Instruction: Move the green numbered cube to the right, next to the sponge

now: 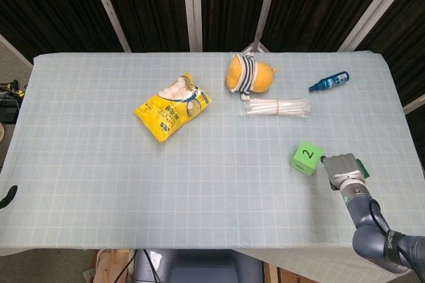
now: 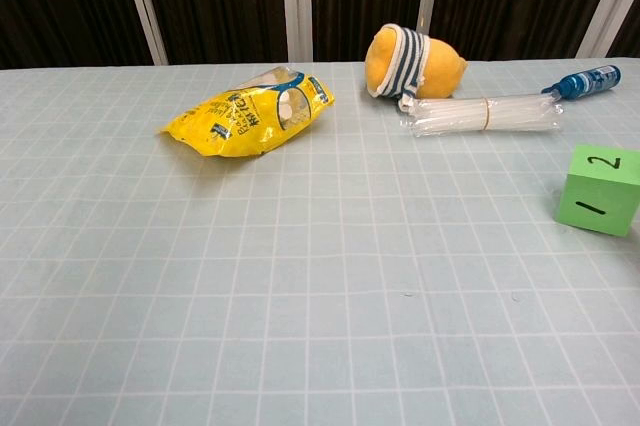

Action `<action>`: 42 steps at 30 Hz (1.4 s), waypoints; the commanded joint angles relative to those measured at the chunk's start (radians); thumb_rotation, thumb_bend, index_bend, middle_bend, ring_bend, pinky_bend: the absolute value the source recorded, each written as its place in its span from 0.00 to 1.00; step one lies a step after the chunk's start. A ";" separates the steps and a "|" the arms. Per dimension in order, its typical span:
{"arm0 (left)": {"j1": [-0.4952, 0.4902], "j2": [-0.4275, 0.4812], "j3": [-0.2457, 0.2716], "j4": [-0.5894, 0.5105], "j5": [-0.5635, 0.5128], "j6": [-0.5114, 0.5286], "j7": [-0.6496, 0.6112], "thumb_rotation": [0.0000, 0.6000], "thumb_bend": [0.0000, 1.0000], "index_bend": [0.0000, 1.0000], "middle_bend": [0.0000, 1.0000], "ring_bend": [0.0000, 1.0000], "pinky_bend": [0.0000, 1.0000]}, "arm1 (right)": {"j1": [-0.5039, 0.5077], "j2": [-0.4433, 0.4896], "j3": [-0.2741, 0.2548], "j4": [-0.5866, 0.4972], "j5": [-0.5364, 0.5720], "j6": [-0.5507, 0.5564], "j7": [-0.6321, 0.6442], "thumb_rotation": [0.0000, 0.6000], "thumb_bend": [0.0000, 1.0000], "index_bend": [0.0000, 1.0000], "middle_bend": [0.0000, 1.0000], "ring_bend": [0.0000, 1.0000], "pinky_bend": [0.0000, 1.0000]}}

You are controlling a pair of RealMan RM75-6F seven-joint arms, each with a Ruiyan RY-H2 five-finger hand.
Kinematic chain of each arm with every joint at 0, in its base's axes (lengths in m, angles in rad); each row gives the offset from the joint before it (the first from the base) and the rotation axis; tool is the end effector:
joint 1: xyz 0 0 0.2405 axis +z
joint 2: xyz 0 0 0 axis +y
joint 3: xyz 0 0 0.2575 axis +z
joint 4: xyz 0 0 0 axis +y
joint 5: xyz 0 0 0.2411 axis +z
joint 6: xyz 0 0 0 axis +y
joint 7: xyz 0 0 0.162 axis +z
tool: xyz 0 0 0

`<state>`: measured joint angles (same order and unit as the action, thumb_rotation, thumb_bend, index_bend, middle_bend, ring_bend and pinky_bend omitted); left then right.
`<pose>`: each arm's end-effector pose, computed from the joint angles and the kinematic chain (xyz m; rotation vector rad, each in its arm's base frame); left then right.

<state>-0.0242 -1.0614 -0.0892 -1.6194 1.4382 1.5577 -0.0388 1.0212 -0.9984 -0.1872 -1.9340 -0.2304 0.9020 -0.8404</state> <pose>-0.3402 0.1899 0.1711 -1.2386 -0.8641 -0.8965 -0.2464 -0.3274 0.0724 1.7858 -1.0122 -0.0174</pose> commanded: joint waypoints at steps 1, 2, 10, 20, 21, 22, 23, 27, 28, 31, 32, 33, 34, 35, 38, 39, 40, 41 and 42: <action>0.000 0.000 0.000 0.000 0.000 0.000 0.000 1.00 0.37 0.05 0.00 0.00 0.00 | 0.009 -0.004 0.001 0.007 0.010 -0.005 -0.001 1.00 0.75 0.21 0.83 0.84 0.71; 0.000 0.000 -0.001 0.000 -0.001 0.000 0.000 1.00 0.37 0.05 0.00 0.00 0.00 | 0.013 -0.005 0.001 0.008 0.014 -0.006 -0.003 1.00 0.75 0.21 0.83 0.84 0.71; 0.000 0.000 -0.002 0.001 -0.002 0.001 -0.001 1.00 0.37 0.05 0.00 0.00 0.00 | 0.038 -0.020 0.007 0.033 0.052 -0.012 -0.002 1.00 0.75 0.21 0.83 0.84 0.71; -0.001 0.000 -0.003 0.001 -0.006 -0.002 0.000 1.00 0.37 0.05 0.00 0.00 0.00 | 0.073 -0.009 -0.008 0.050 0.128 -0.004 -0.022 1.00 0.75 0.21 0.83 0.84 0.71; -0.001 0.000 -0.003 0.001 -0.006 -0.002 0.000 1.00 0.37 0.05 0.00 0.00 0.00 | 0.078 -0.007 -0.014 0.049 0.137 0.012 -0.032 1.00 0.75 0.21 0.83 0.84 0.71; -0.001 0.000 -0.003 0.001 -0.006 -0.003 0.001 1.00 0.37 0.05 0.00 0.00 0.00 | 0.082 -0.004 -0.019 0.046 0.150 0.027 -0.042 1.00 0.75 0.21 0.83 0.84 0.71; -0.001 0.000 -0.003 0.000 -0.006 -0.003 0.001 1.00 0.37 0.05 0.00 0.00 0.00 | 0.088 0.002 -0.023 0.040 0.170 0.045 -0.051 1.00 0.75 0.21 0.83 0.84 0.71; 0.000 0.000 -0.003 -0.001 -0.008 -0.002 0.002 1.00 0.37 0.05 0.00 0.00 0.00 | 0.109 0.040 -0.017 -0.007 0.236 0.172 -0.077 1.00 0.75 0.21 0.83 0.83 0.70; 0.000 0.000 -0.003 -0.001 -0.008 -0.001 0.002 1.00 0.37 0.05 0.00 0.00 0.00 | 0.106 0.048 -0.011 -0.016 0.230 0.196 -0.070 1.00 0.75 0.21 0.81 0.81 0.69; -0.001 -0.002 -0.003 -0.001 -0.007 -0.002 0.008 1.00 0.37 0.05 0.00 0.00 0.00 | 0.059 0.082 0.029 -0.058 0.105 0.333 0.024 1.00 0.70 0.18 0.53 0.56 0.46; -0.001 -0.003 -0.002 -0.001 -0.004 -0.002 0.011 1.00 0.37 0.05 0.00 0.00 0.00 | 0.022 0.092 0.049 -0.073 0.015 0.397 0.092 1.00 0.67 0.17 0.46 0.51 0.41; -0.001 -0.004 -0.001 -0.002 -0.002 -0.002 0.013 1.00 0.37 0.05 0.00 0.00 0.00 | -0.012 0.094 0.061 -0.080 -0.067 0.446 0.152 1.00 0.61 0.15 0.37 0.44 0.34; -0.001 -0.004 0.000 -0.002 -0.001 -0.001 0.015 1.00 0.37 0.05 0.00 0.00 0.00 | -0.049 0.091 0.072 -0.083 -0.147 0.495 0.213 1.00 0.54 0.13 0.31 0.37 0.31; -0.001 -0.005 0.001 -0.002 0.001 0.000 0.016 1.00 0.37 0.05 0.00 0.00 0.00 | -0.086 0.083 0.084 -0.083 -0.224 0.541 0.275 1.00 0.50 0.13 0.28 0.34 0.29; 0.000 -0.006 0.003 -0.004 0.004 0.002 0.017 1.00 0.37 0.05 0.00 0.00 0.00 | -0.203 0.039 0.130 -0.069 -0.442 0.660 0.507 1.00 0.45 0.12 0.21 0.27 0.25; 0.000 -0.005 0.003 -0.004 0.005 0.003 0.017 1.00 0.37 0.05 0.00 0.00 0.00 | -0.241 0.022 0.151 -0.065 -0.501 0.691 0.598 1.00 0.44 0.12 0.19 0.25 0.23; 0.001 -0.005 0.004 -0.004 0.006 0.003 0.015 1.00 0.37 0.05 0.00 0.00 0.00 | -0.275 0.007 0.164 -0.057 -0.555 0.712 0.677 1.00 0.44 0.12 0.17 0.23 0.20; 0.001 -0.004 0.004 -0.004 0.007 0.004 0.013 1.00 0.37 0.05 0.00 0.00 0.00 | -0.306 -0.007 0.177 -0.045 -0.602 0.726 0.751 1.00 0.44 0.12 0.16 0.22 0.19; 0.002 -0.003 0.004 -0.004 0.008 0.005 0.010 1.00 0.37 0.05 0.00 0.00 0.00 | -0.339 -0.022 0.191 -0.035 -0.644 0.742 0.832 1.00 0.44 0.12 0.15 0.20 0.16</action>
<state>-0.0227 -1.0654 -0.0854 -1.6234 1.4454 1.5620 -0.0270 0.8835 -0.9593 -0.0896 -1.9844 -0.6094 1.4645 -0.3814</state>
